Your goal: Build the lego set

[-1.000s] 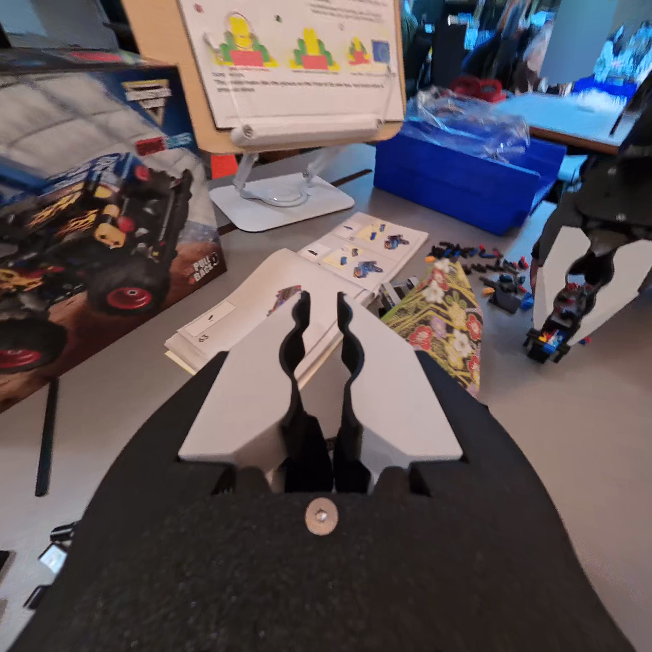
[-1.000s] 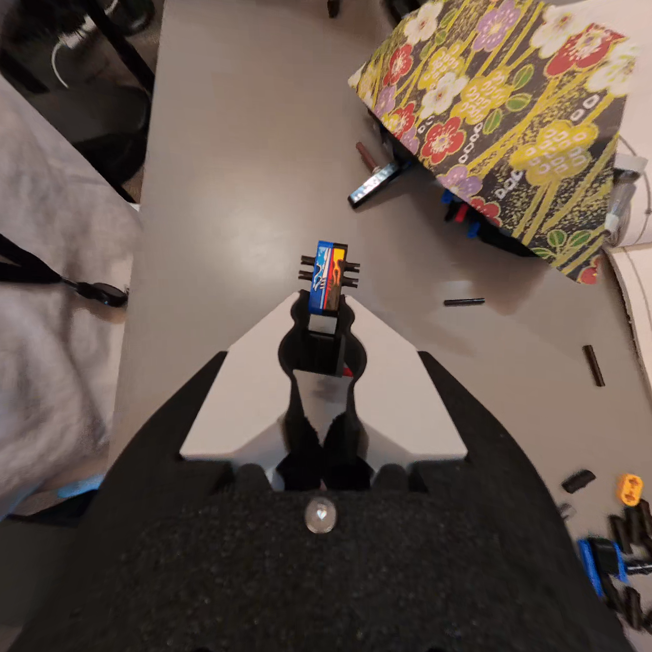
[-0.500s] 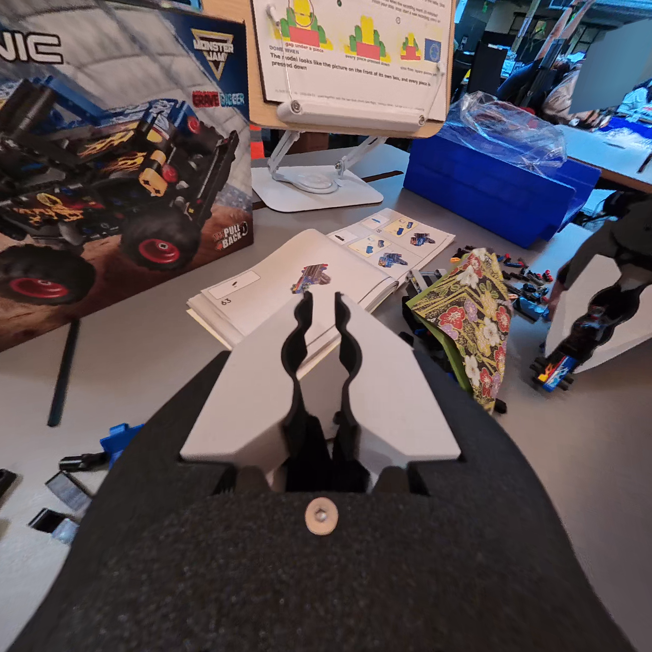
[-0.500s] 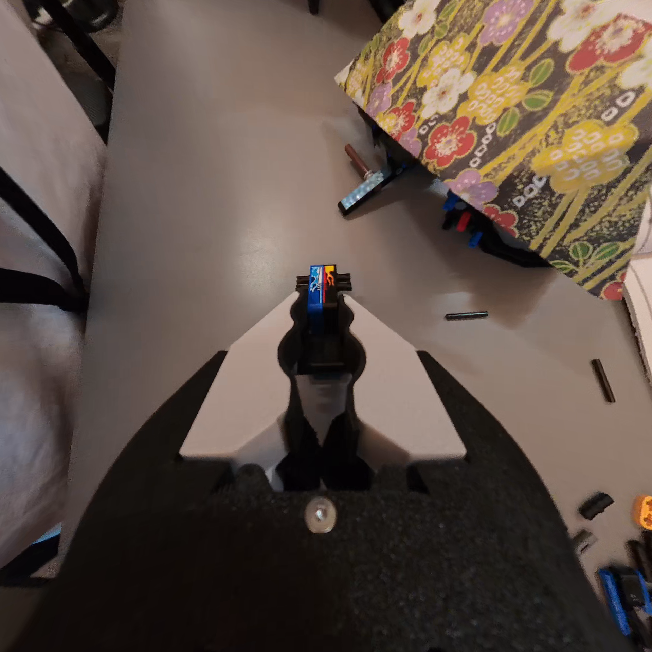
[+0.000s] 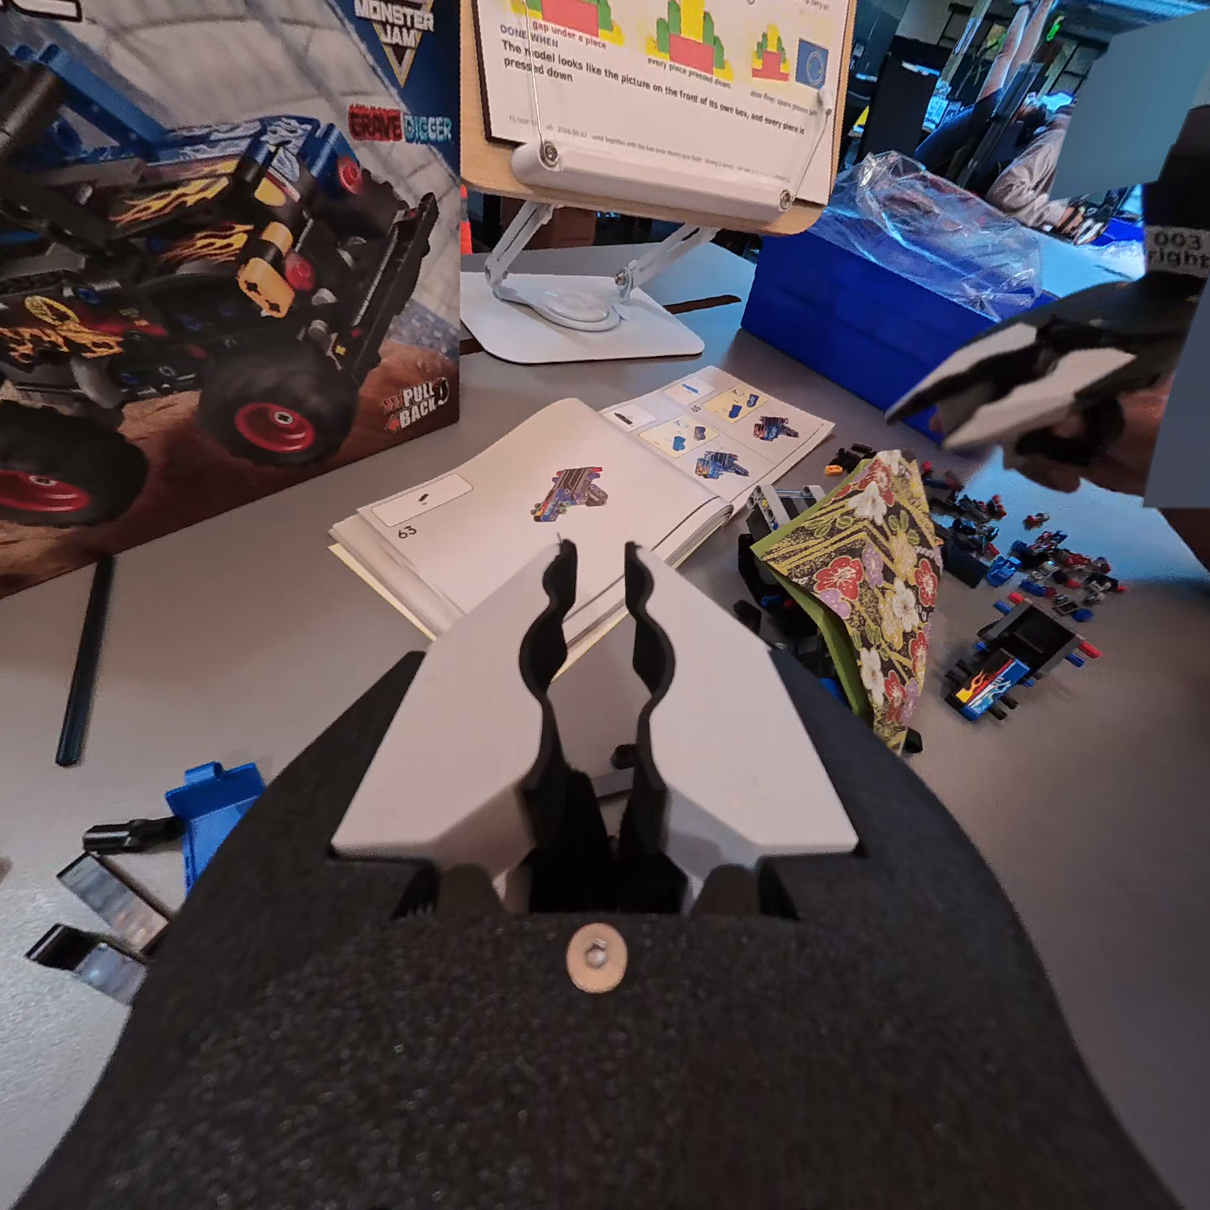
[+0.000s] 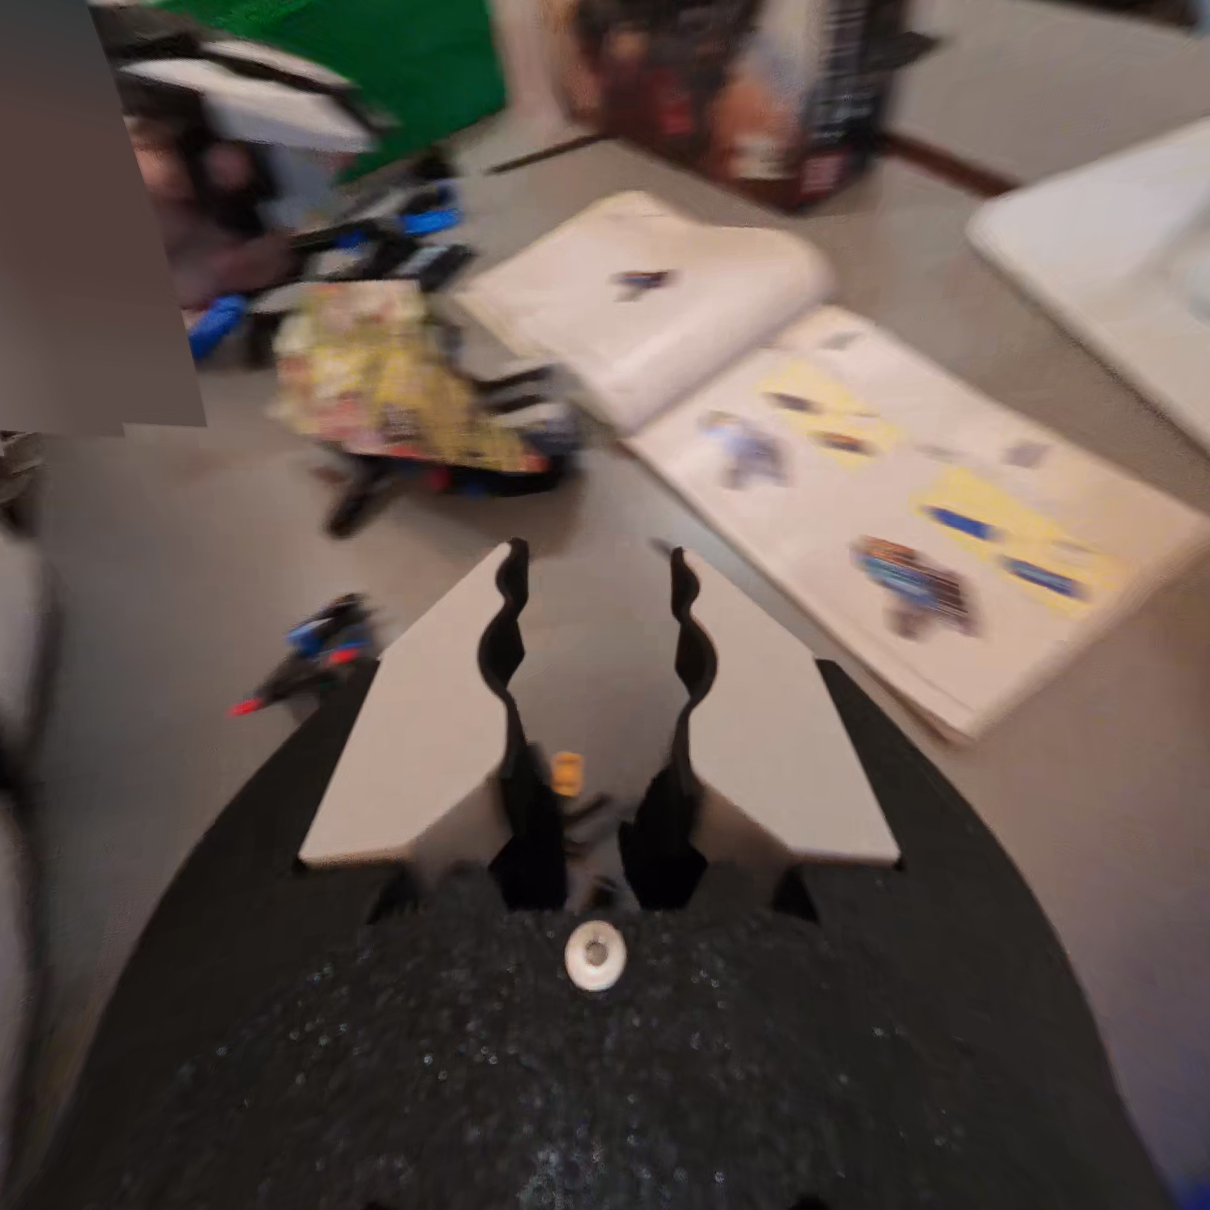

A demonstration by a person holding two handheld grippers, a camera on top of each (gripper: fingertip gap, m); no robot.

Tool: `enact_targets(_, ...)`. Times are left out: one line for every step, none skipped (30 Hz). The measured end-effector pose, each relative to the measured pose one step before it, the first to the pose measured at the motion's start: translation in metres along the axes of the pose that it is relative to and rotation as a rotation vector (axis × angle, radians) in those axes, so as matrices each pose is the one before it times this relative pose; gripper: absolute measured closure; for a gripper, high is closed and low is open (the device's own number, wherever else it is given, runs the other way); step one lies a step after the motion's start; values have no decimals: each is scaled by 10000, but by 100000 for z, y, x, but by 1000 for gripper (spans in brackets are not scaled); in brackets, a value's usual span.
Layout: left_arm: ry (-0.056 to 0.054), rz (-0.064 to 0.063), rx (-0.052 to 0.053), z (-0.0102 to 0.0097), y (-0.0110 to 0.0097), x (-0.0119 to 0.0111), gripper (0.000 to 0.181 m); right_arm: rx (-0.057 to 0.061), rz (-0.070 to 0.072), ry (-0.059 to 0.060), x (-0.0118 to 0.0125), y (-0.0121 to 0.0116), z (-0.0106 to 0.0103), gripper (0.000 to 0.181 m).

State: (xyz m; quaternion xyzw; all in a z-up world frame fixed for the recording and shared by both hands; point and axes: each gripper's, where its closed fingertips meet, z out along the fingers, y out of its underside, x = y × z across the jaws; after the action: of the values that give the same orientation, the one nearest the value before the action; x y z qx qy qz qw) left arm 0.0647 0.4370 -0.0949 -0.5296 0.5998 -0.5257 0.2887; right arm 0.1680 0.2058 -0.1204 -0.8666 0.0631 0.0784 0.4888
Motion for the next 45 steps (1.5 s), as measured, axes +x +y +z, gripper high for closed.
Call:
enact_targets(-79,69,-87,79,190,-141,169,8,183,979,2207,350,-416,137)
enact_targets(-119,56,-89,83,218,-202,169,-126,227,664,1604,493,-122,137)
enact_targets(-93,49,-59,78,179,-183,169,-103,194,420,1044,417,67,135)
enact_targets(-27,36,-71,98,184,-87,169,-34,96,282,635,302,187,134)
enact_targets(-26,26,-64,97,164,-85,169,-40,-16,172,318,252,218,133)
enact_targets(-66,48,-46,65,133,-152,169,15,-70,190,245,132,171,133)
enact_targets(-91,73,-63,62,143,-194,169,36,-134,160,137,15,64,133)
enact_targets(-126,64,-68,46,130,-251,169,37,-148,130,78,-50,13,133)
enact_targets(-113,56,-23,9,59,-227,169,54,-106,117,107,-76,-38,134)
enact_targets(-56,44,-7,7,41,-155,169,35,-53,74,111,-7,-35,135)
enact_targets(-68,-5,-15,-8,27,-186,169,4,-7,19,90,43,-19,135)
enact_targets(-46,-27,22,-40,-47,-155,169,45,31,0,89,-13,-31,135)
enact_targets(-42,6,28,-99,-138,-163,169,60,35,-41,32,-47,-3,136)
enact_targets(-124,119,-12,-233,-246,-333,169,35,16,-107,-85,-40,21,136)
enact_targets(-323,118,23,-508,-523,-733,169,18,-15,-92,-116,8,34,137)
enact_targets(-397,-93,252,-856,-976,-999,169,-11,-48,-3,-26,64,52,138)
enact_targets(-170,-218,404,-1073,-1317,-824,169,12,-118,3,-91,28,48,138)
enact_targets(-26,-222,267,-1152,-1219,-665,168,8,-149,16,-93,25,39,139)
enact_targets(-126,-222,-6,-1096,-771,-723,164,-23,-138,47,-59,34,46,140)
enact_targets(-349,-143,-48,-1102,-528,-919,161,-8,-118,46,-34,8,56,140)
enact_targets(-496,-40,186,-1118,-568,-999,161,-14,-83,-8,-83,46,77,141)
enact_targets(-343,54,286,-985,-579,-688,161,-33,-52,-88,-176,97,80,142)
enact_targets(-115,90,167,-721,-362,-302,161,-56,27,-33,-70,103,49,142)
enact_targets(-8,46,-48,-461,-54,-97,161,7,60,-43,-45,-10,23,143)
enact_targets(16,-18,-142,-306,107,-29,161,39,87,-90,-90,-56,8,143)
enact_targets(102,-2,-184,-225,220,156,161,5,115,-108,-98,-21,-2,143)
enact_targets(92,21,-300,-169,411,184,161,1,111,-95,-86,2,3,143)
enact_targets(-43,-38,-317,-177,511,-1,161,28,76,-62,-59,-45,-34,144)
enact_targets(-66,-21,-403,-140,733,-38,161,34,21,-18,-51,-76,-59,144)
enact_targets(16,75,-562,-77,1084,138,161,26,-31,29,-15,-89,-75,144)
enact_targets(11,95,-569,28,1234,158,161,26,-69,56,7,-101,-72,144)
enact_targets(71,131,-667,255,1509,313,161,2,-78,55,5,-57,-34,145)
enact_targets(283,301,-900,490,1885,698,160,-12,-68,41,-2,-12,-11,145)
enact_targets(420,583,-965,631,1972,945,157,1,-57,27,-15,-23,-16,145)
enact_targets(230,726,-899,709,1810,614,155,11,-44,13,-41,-23,-13,145)
enact_targets(15,702,-706,687,1338,158,153,1,-32,-11,-55,-11,0,146)
enact_targets(-38,498,-412,613,726,-42,149,-2,-19,-25,-79,-2,27,146)
enact_targets(287,309,-215,558,287,307,148,-11,-4,-31,-89,25,34,146)
enact_targets(426,108,-105,481,37,365,148,-15,6,-39,-106,48,42,147)
enact_targets(296,-6,-24,407,-139,35,148,-11,3,-45,-125,30,45,147)
enact_targets(147,-4,-150,422,67,-201,147,-16,-8,-40,-131,26,42,147)
enact_targets(70,56,-251,396,247,-241,143,-14,-23,-14,-104,9,29,147)
enact_targets(117,109,-192,365,214,-54,143,-7,-49,8,-92,-6,8,147)
enact_targets(103,36,16,186,-107,-13,143,-6,-65,37,-51,-32,-10,148)
enact_targets(64,7,16,68,-127,-72,142,2,-74,47,-34,-35,-37,148)
